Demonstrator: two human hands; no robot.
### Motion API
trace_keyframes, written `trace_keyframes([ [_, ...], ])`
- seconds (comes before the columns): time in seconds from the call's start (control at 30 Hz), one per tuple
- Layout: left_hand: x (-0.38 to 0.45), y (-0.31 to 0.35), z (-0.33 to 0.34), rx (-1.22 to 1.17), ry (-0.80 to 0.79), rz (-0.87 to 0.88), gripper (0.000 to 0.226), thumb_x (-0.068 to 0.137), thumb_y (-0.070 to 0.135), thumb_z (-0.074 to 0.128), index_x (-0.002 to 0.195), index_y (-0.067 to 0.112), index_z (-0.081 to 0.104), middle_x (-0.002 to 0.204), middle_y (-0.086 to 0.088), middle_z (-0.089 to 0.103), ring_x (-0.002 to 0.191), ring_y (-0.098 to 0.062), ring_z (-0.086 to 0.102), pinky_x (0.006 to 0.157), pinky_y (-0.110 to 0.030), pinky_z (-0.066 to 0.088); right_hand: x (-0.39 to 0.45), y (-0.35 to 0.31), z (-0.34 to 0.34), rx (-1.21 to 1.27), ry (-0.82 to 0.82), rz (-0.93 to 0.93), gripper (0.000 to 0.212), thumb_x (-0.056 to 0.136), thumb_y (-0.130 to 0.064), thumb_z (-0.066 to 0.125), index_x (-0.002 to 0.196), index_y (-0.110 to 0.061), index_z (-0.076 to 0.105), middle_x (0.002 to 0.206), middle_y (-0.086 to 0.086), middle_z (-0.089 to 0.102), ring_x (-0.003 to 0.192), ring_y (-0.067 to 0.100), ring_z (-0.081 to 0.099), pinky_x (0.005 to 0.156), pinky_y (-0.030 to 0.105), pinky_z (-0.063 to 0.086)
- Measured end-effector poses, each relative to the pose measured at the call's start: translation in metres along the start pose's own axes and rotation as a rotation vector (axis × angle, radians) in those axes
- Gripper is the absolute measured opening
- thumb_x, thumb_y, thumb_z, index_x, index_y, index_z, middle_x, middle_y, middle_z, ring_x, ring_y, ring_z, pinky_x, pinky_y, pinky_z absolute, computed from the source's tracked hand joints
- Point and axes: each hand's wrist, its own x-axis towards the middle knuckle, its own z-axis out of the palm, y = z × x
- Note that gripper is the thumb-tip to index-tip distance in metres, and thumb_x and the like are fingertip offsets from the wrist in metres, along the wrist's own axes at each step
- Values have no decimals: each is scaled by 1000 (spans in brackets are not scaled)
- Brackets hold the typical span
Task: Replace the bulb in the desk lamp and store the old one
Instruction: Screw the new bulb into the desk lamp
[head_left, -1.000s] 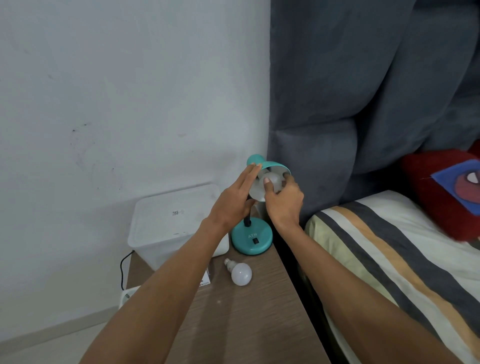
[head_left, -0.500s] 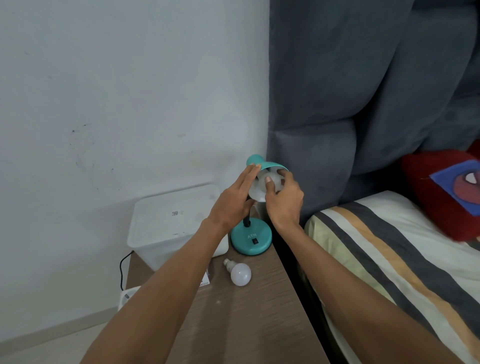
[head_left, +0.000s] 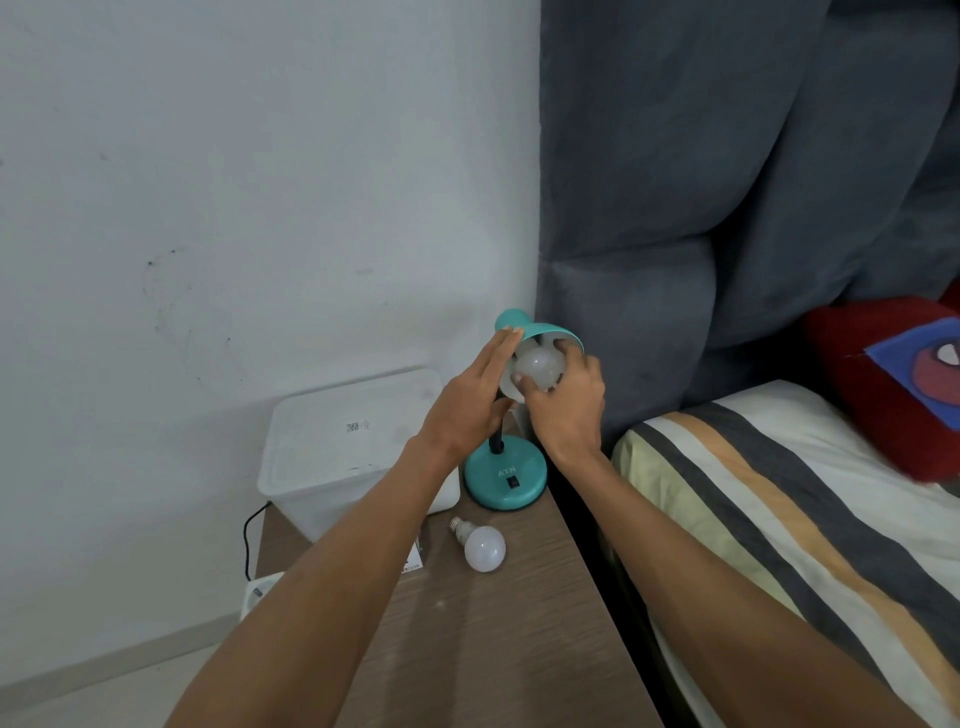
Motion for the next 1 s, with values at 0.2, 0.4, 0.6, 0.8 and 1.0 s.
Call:
trace_keyframes([
  [0.2, 1, 2, -1, 14, 6, -5, 86, 91, 11, 74, 161, 14, 24, 167, -10, 29, 137, -36, 52, 106, -46, 51, 2, -3, 0, 161, 42, 209, 43, 96, -41, 58, 130, -15, 52, 103, 11, 70, 94, 21, 67, 74, 24, 45],
  [0.4, 0, 0, 1, 17, -4, -17, 90, 89, 6, 75, 161, 16, 22, 167, -10, 27, 134, -38, 54, 105, -48, 52, 1, -2, 2, 183, 24, 158, 47, 88, -32, 72, 129, -17, 55, 116, 3, 63, 103, 17, 60, 84, 22, 45],
  [0.6, 1, 2, 1, 24, 5, -12, 87, 91, 9, 74, 161, 16, 23, 167, -10, 28, 133, -38, 56, 104, -48, 53, 3, -1, 4, 95, 0, 245, 45, 95, -46, 59, 117, -6, 62, 109, 13, 70, 101, 29, 67, 79, 30, 50],
  [0.8, 0, 0, 4, 24, 2, -16, 95, 87, 1, 77, 161, 18, 20, 168, -7, 27, 119, -37, 64, 99, -45, 56, -1, -6, 1, 0, -3, 10, 52, 87, -31, 73, 132, -17, 50, 124, 8, 54, 106, 20, 55, 89, 29, 44],
  [1.0, 0, 1, 4, -2, 16, -3, 87, 90, 5, 74, 160, 15, 23, 167, -11, 29, 136, -36, 53, 107, -45, 50, 3, -2, -2, 24, -24, 159, 54, 91, -43, 65, 130, -7, 57, 115, 16, 68, 106, 31, 65, 87, 34, 50],
])
